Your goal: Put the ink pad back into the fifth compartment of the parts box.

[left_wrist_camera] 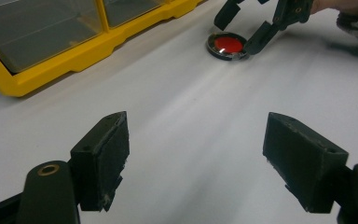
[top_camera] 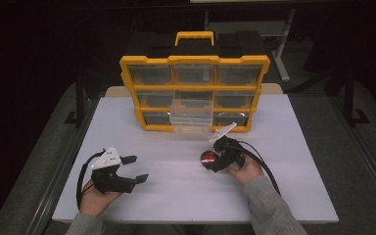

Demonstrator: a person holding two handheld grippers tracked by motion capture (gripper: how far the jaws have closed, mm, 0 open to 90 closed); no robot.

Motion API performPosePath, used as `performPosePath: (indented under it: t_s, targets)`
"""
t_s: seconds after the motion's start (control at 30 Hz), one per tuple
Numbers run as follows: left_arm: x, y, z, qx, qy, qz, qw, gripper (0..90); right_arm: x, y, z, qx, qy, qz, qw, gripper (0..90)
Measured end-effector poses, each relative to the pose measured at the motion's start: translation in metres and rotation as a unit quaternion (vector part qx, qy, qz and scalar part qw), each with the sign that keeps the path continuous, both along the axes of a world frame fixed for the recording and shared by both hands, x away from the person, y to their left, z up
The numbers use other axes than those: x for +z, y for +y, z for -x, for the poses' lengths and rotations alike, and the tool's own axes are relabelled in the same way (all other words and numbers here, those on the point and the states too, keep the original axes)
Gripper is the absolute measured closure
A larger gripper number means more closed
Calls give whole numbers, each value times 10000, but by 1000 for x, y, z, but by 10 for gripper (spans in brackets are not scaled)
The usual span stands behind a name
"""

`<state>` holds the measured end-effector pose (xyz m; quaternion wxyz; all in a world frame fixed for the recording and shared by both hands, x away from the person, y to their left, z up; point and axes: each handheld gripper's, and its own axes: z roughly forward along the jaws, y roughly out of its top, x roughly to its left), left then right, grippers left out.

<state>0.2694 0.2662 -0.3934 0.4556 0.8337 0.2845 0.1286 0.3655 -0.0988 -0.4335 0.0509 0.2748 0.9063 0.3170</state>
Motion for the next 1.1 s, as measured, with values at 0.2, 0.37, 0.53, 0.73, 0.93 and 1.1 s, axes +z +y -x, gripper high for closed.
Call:
performPosePath:
  t_s: [0.2,0.37,0.53,0.73,0.93,1.1]
  targets:
    - [0,0,0,-3,0,34,10000,225,-4,4,0,-47,-32,40,10000,224]
    - [0,1,0,2,-16,69,10000,225,-8,7,1,9,-181,201,9996,264]
    - [1,2,0,8,-10,94,10000,226,-9,6,1,22,-285,239,9993,283]
    - [1,1,0,-13,-22,86,10000,226,-8,5,0,89,-268,248,9993,284]
    - [1,1,0,-20,-17,80,10000,226,-3,-1,2,124,-223,163,9995,285]
    - [1,1,0,-34,-30,114,9999,226,4,-8,6,143,-157,107,9997,285]
